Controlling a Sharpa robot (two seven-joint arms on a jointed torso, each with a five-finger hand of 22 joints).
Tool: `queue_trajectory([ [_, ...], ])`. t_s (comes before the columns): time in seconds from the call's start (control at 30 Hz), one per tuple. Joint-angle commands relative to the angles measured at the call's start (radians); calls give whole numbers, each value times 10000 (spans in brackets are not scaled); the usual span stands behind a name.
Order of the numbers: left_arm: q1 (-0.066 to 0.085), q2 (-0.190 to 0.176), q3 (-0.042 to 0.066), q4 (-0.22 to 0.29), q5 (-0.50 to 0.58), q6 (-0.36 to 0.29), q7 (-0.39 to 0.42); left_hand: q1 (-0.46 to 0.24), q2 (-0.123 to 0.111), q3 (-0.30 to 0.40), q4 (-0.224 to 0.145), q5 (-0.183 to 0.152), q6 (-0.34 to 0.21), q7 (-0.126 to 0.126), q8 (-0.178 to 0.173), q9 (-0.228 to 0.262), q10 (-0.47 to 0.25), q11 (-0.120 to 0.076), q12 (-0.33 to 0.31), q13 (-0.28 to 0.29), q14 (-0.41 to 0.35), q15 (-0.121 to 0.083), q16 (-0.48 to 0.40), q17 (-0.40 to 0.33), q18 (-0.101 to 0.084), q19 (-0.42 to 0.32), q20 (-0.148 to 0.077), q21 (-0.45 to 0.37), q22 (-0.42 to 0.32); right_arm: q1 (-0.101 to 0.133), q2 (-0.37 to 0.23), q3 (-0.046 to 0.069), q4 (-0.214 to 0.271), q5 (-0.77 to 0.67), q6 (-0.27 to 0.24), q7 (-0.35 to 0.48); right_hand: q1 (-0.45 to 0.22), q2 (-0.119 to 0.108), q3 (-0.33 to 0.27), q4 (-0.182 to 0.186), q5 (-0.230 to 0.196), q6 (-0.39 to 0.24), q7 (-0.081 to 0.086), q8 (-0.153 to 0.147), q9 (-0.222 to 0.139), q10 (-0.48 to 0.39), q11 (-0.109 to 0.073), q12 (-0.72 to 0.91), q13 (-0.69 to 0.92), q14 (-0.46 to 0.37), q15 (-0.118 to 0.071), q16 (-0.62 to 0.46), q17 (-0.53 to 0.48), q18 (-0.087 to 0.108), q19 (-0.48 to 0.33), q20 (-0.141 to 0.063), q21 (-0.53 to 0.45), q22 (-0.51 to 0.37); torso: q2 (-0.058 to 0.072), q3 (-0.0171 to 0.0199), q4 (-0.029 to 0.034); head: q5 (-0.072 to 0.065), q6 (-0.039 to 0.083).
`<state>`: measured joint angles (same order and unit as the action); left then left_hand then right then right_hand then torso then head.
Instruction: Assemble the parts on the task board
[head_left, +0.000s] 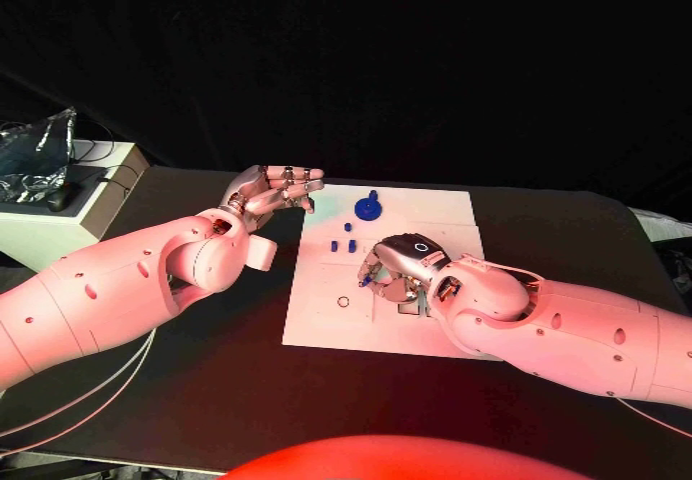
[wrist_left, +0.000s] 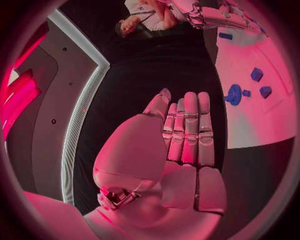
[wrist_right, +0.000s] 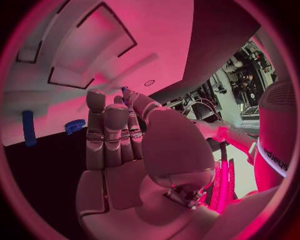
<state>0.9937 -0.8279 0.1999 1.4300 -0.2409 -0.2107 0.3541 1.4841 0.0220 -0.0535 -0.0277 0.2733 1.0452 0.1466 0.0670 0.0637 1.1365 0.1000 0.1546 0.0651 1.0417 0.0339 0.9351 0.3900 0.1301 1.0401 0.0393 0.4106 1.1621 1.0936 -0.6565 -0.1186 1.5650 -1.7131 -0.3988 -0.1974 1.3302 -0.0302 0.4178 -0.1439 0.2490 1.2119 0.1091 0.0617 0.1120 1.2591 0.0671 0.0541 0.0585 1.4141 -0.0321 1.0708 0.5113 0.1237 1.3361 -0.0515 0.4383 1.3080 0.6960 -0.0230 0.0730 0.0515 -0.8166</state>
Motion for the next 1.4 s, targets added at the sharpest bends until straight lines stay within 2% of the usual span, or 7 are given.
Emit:
queue_trajectory([
  [0.03, -3, 13, 10, 29, -28, 35, 34, -46, -30, 12, -41, 36, -11, -9, -5, 3, -91, 11, -25, -14, 32, -1, -32, 10, -92, 88, -5, -60, 8, -24, 24, -7, -14, -195, 206, -23, 5, 78, 30, -57, 39, 44, 53, 35, 6, 191, -141, 45, 11, -10, -76, 41, -11, 188, 67, 3, -26, 256, 1, -5, 2, 2, -31],
  [0.6, -3, 6, 10, 30, -32, 67, -6, -46, -30, 12, -41, 36, -11, -9, -5, 3, -91, 11, -25, -14, 32, -1, -32, 10, -92, 88, -5, -60, 8, -124, 206, -13, -150, -383, 9, -160, 3, 78, 35, -74, 42, 46, 53, 34, 4, 194, -142, 45, 10, -9, -78, 45, -14, 188, 88, 2, -86, 271, 0, -9, 3, 34, -93],
  [1.03, -3, 6, 10, 24, -35, 91, -29, -51, -29, 15, -39, 29, -10, -8, -1, 4, -115, 15, -4, -12, 31, 3, -39, 4, -86, 118, 0, -123, 46, -135, 277, -17, -250, -353, 490, -55, -46, -19, -77, -76, 211, -71, 104, 17, -51, -4, -80, 44, 8, -21, -39, 16, -34, 204, 51, 24, -332, 243, 3, -9, -4, 54, -134],
  [1.1, -3, 4, 10, 26, -35, 99, -40, -48, -31, 14, -41, 32, -17, -9, -4, 3, -138, 22, -9, -15, 31, 5, -41, 2, -84, 126, 0, -141, 58, -135, 300, -22, -288, -299, 417, 21, -314, -368, -372, 34, 452, -478, 212, -8, -192, -590, 93, 59, 4, -47, 79, -19, -50, 228, -27, 91, -662, 158, -3, -11, -1, 53, -134],
  [1.13, -3, 3, 10, 26, -35, 103, -44, -47, -30, 14, -41, 33, -17, -9, -4, 3, -142, 23, -11, -15, 31, 6, -41, 2, -84, 126, 0, -142, 58, -135, 307, -25, -301, -282, 374, 50, -414, -534, -541, 88, 349, -660, 245, -8, -268, -920, 179, 63, 3, -60, 141, -43, -62, 243, -46, 136, -773, 113, -6, -11, -2, 53, -137],
  [1.23, -3, -1, 10, 28, -35, 108, -57, -49, -31, 13, -40, 32, -20, -9, -4, 3, -147, 24, -11, -14, 30, 7, -43, 1, -84, 126, 1, -146, 60, -135, 312, -31, -318, -251, 243, 117, -435, -814, -1235, 251, 250, -1057, 185, 7, -451, -1660, 329, 91, 6, -116, 242, -202, -142, 312, -54, 267, -1013, -57, -7, -8, -1, 51, -141],
  [1.4, -3, -7, 10, 27, -35, 108, -67, -57, -33, 7, -36, 29, -42, -9, -6, 3, -181, 33, -15, -11, 28, 14, -48, -2, -83, 130, 5, -164, 65, -135, 267, -36, -280, -234, 9, 171, 207, -668, -2767, 553, 275, -1375, 118, 15, -450, -2123, 406, 136, 14, -43, 297, -419, -244, 403, 160, 377, -1474, -400, -8, -3, -5, 43, -141],
])
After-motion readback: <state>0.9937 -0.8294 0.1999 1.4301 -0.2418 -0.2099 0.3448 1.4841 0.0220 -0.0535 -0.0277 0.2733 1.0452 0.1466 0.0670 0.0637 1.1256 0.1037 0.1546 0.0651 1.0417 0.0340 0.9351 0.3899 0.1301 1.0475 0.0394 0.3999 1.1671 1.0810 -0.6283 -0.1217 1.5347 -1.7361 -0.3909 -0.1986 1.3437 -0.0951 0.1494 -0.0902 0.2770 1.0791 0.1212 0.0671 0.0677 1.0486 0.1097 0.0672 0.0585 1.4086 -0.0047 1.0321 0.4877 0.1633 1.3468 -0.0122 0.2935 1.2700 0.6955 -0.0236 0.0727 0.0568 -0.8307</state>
